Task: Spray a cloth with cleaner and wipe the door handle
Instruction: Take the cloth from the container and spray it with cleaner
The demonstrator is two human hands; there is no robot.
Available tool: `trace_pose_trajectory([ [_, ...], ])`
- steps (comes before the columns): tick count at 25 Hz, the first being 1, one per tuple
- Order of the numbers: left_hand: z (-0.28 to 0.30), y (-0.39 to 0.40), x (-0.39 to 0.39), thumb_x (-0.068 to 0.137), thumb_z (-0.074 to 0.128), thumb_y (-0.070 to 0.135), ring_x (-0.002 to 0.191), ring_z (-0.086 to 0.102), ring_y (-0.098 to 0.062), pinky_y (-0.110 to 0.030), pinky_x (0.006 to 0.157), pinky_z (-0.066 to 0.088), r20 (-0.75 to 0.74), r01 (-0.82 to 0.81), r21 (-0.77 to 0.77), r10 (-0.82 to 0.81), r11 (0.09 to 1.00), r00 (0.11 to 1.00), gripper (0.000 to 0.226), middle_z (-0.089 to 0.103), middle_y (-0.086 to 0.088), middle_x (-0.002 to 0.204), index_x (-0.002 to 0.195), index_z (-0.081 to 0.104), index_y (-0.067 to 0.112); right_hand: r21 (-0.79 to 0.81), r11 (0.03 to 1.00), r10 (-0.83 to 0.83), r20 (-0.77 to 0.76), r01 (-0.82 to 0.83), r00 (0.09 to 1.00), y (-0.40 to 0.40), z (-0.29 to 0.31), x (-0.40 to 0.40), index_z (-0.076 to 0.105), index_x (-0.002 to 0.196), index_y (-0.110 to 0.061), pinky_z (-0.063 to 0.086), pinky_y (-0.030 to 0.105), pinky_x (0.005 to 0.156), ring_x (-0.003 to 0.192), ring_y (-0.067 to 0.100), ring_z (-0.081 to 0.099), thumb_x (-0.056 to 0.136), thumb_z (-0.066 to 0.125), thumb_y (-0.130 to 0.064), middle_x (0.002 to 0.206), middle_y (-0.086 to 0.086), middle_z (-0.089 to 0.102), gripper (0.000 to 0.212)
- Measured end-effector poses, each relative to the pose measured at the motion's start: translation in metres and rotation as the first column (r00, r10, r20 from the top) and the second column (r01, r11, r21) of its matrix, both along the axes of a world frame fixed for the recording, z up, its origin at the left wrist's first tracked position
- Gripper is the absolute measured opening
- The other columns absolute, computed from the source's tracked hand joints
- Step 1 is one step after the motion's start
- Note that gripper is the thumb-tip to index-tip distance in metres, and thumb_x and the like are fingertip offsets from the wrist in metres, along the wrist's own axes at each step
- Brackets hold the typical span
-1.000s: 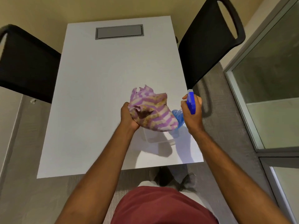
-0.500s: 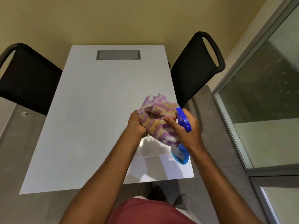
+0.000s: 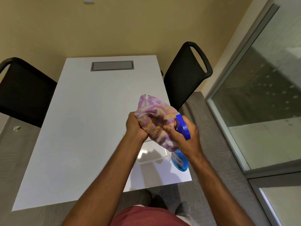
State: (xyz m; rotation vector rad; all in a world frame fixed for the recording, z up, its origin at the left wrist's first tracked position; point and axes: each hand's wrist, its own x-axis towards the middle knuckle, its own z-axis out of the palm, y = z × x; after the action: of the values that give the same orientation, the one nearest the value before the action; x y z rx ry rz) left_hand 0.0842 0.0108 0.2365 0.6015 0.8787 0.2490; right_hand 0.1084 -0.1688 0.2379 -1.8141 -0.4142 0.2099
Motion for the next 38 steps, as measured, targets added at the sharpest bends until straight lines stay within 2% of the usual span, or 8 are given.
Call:
trace_pose_trajectory([
  [6, -0.008, -0.007, -0.01, 0.11, 0.043, 0.042, 0.115, 0.066, -0.028, -0.049, 0.094, 0.058, -0.079, -0.03, 0.175, 0.044, 0.984, 0.996, 0.034, 0.068, -0.008, 0.13, 0.121, 0.064, 0.018, 0.038, 0.999, 0.01, 0.179, -0.017, 0.984, -0.008, 0.018, 0.002, 0.063, 0.104, -0.009, 0.054, 0.021, 0.061, 0.071, 0.013, 0.062, 0.092, 0.076, -0.026, 0.084, -0.002, 0.064, 0.024],
  [10, 0.001, -0.003, -0.019, 0.049, 0.059, 0.106, 0.142, 0.037, -0.008, -0.03, 0.107, 0.044, -0.062, 0.298, 0.708, -0.364, 0.641, 0.929, 0.134, 0.03, 0.01, 0.165, 0.16, 0.018, 0.043, 0.007, 0.991, 0.129, 0.153, -0.131, 0.98, -0.018, 0.04, 0.01, 0.065, 0.106, -0.016, 0.058, 0.024, 0.061, 0.075, 0.018, 0.066, 0.087, 0.077, -0.044, 0.087, 0.002, 0.066, 0.036],
  [13, 0.021, 0.016, -0.017, 0.051, 0.084, 0.083, 0.15, 0.041, -0.019, -0.043, 0.118, 0.047, -0.173, 0.438, 0.872, -0.698, 0.219, 0.695, 0.125, 0.029, 0.01, 0.167, 0.152, 0.017, 0.053, -0.02, 0.966, 0.259, 0.17, -0.259, 0.951, -0.025, 0.054, 0.014, 0.062, 0.105, -0.036, 0.056, 0.015, 0.066, 0.079, 0.007, 0.069, 0.082, 0.071, -0.05, 0.089, -0.012, 0.067, 0.028],
  [18, 0.041, 0.019, -0.012, 0.08, 0.082, 0.035, 0.131, 0.057, -0.018, -0.035, 0.11, 0.055, -0.237, 0.435, 0.9, -0.815, 0.02, 0.529, 0.089, 0.04, 0.011, 0.142, 0.138, 0.018, 0.058, -0.03, 0.959, 0.282, 0.156, -0.281, 0.947, -0.035, 0.062, 0.037, 0.065, 0.107, -0.024, 0.061, 0.028, 0.07, 0.081, 0.016, 0.071, 0.085, 0.079, -0.041, 0.091, -0.004, 0.069, 0.032],
  [22, 0.039, 0.011, -0.012, 0.093, 0.061, 0.041, 0.119, 0.063, -0.01, -0.034, 0.107, 0.057, -0.218, 0.363, 0.932, -0.791, 0.006, 0.572, 0.032, 0.057, 0.016, 0.127, 0.123, 0.05, 0.043, 0.019, 0.962, 0.27, 0.081, -0.272, 0.959, -0.043, 0.061, 0.046, 0.066, 0.105, -0.033, 0.061, 0.025, 0.067, 0.081, 0.015, 0.073, 0.076, 0.081, -0.047, 0.09, -0.009, 0.073, 0.035],
  [25, 0.05, 0.002, -0.008, 0.097, 0.065, 0.047, 0.104, 0.073, -0.008, -0.027, 0.096, 0.061, -0.12, 0.356, 0.92, -0.744, 0.166, 0.657, 0.016, 0.074, 0.022, 0.104, 0.11, 0.073, 0.042, 0.029, 0.959, 0.281, 0.066, -0.283, 0.958, -0.043, 0.064, 0.048, 0.066, 0.099, -0.038, 0.058, 0.022, 0.068, 0.079, 0.012, 0.072, 0.077, 0.083, -0.049, 0.085, -0.013, 0.072, 0.03],
  [34, 0.064, -0.009, 0.005, 0.084, 0.066, 0.054, 0.078, 0.076, -0.012, -0.019, 0.066, 0.059, 0.141, 0.106, 0.819, -0.377, 0.564, 0.915, 0.023, 0.075, 0.009, 0.075, 0.074, 0.078, 0.037, 0.005, 0.971, 0.238, 0.034, -0.238, 0.971, -0.051, 0.067, 0.067, 0.072, 0.107, -0.044, 0.059, 0.03, 0.09, 0.106, 0.009, 0.072, 0.056, 0.073, -0.086, 0.115, -0.013, 0.074, 0.066],
  [38, 0.061, -0.018, 0.007, 0.085, 0.066, 0.054, 0.079, 0.075, -0.009, -0.021, 0.069, 0.061, 0.169, 0.047, 0.769, -0.274, 0.637, 0.947, 0.021, 0.076, 0.011, 0.08, 0.082, 0.079, 0.038, 0.093, 0.967, 0.238, 0.007, -0.238, 0.971, -0.045, 0.068, 0.066, 0.071, 0.083, -0.037, 0.062, 0.029, 0.076, 0.091, 0.015, 0.076, 0.07, 0.083, -0.054, 0.098, -0.002, 0.078, 0.025],
])
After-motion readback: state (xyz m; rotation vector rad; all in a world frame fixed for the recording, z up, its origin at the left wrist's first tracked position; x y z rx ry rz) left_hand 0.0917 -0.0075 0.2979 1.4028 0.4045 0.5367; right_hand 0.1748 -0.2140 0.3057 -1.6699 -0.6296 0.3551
